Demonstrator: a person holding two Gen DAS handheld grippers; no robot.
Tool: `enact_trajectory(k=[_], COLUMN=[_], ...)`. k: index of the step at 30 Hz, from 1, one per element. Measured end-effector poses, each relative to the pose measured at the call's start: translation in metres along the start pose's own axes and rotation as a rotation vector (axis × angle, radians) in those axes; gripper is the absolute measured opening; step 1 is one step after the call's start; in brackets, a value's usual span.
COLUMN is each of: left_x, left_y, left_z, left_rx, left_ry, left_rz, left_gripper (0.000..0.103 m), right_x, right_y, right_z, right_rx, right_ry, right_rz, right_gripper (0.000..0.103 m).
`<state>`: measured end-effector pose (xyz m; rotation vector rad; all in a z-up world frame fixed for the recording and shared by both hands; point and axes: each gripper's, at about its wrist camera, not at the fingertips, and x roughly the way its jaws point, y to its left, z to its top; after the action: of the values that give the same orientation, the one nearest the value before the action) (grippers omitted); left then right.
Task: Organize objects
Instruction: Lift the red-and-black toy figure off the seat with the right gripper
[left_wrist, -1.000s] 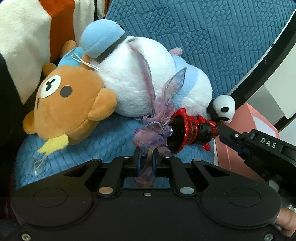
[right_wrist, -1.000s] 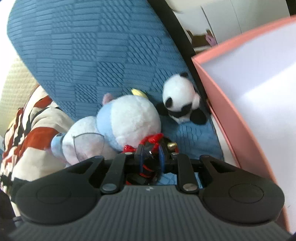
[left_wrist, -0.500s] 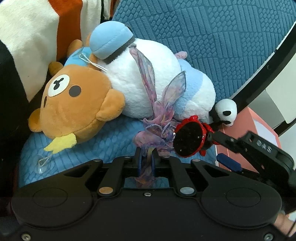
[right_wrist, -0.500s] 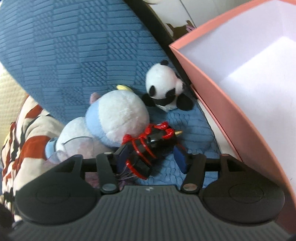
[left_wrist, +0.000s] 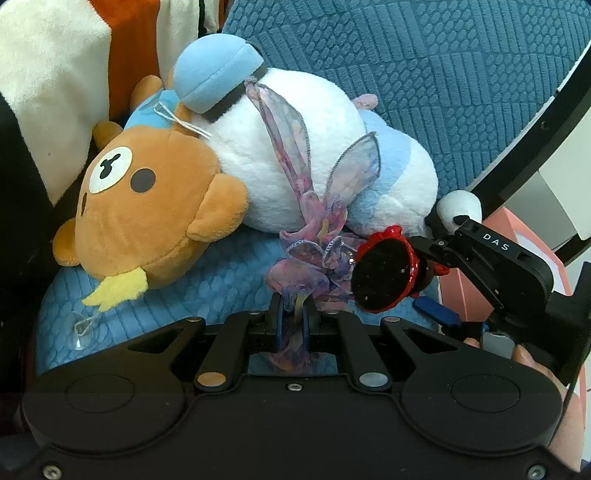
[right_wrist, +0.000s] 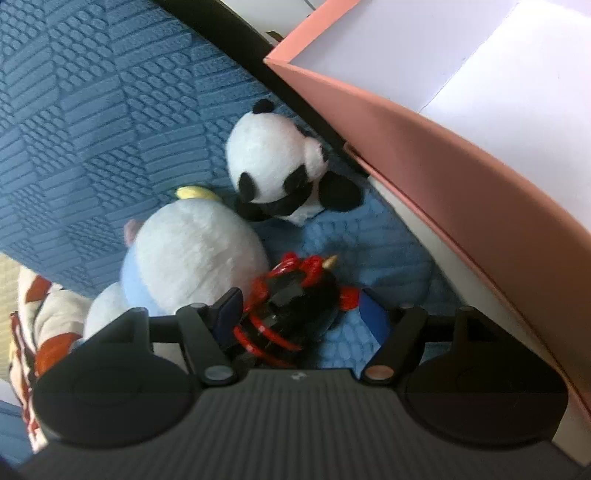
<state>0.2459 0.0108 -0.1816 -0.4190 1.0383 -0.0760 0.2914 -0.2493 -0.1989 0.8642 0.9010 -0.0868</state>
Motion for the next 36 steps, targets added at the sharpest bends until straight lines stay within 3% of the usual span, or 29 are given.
enact_trajectory(k=[5,7,15,22,25,31,33,36], left_x=[0.003,0.005,0.006,0.004,0.003,0.002,0.003,0.004], left_y=[0.002,0.002,0.002,0.007,0.009,0.012,0.013,0.014], left_z=[0.001,0.001,-0.001,0.001,0.001,0.003,0.004,0.005], left_rx=[0.0,0.002,0.007,-0.011,-0.021,-0.028,-0.034,-0.036], left_ry=[0.005,0.009,0.009,0.004,0.004,0.013,0.021,0.019], left_rz=[0.006,0.008,0.008,0.0,-0.008,-0.03,-0.031,-0.022], left_gripper=[0.009,0.009,0.009,0.009,0.009,0.01,0.014,0.04], right_x=[0.001,-0.002,-0.015,-0.038,-0.046,-0.051,-0.051,-0.052], right_y=[0.0,0.005,0.027,0.044,0.051,0.051,0.053,0.055], right_z=[0.003,0.002,0.0,-0.011,-0.024,-0.048,-0.056,-0.061], right_rx=[-0.02,-0.053,-0.22,-0.452,-0.605,-0.769,-0.813,-0.838], right_ry=[-0.003,-0.004,-0.034,-0.145,-0.191,-0.174,-0.182,-0.182], right_rz=[0.034,0.053,0.016,-0.031,-0.105,-0.16,-0.152,-0.122], right_gripper=[0.069,0.057,0.057,0.056,0.056,0.056,0.055,0.057])
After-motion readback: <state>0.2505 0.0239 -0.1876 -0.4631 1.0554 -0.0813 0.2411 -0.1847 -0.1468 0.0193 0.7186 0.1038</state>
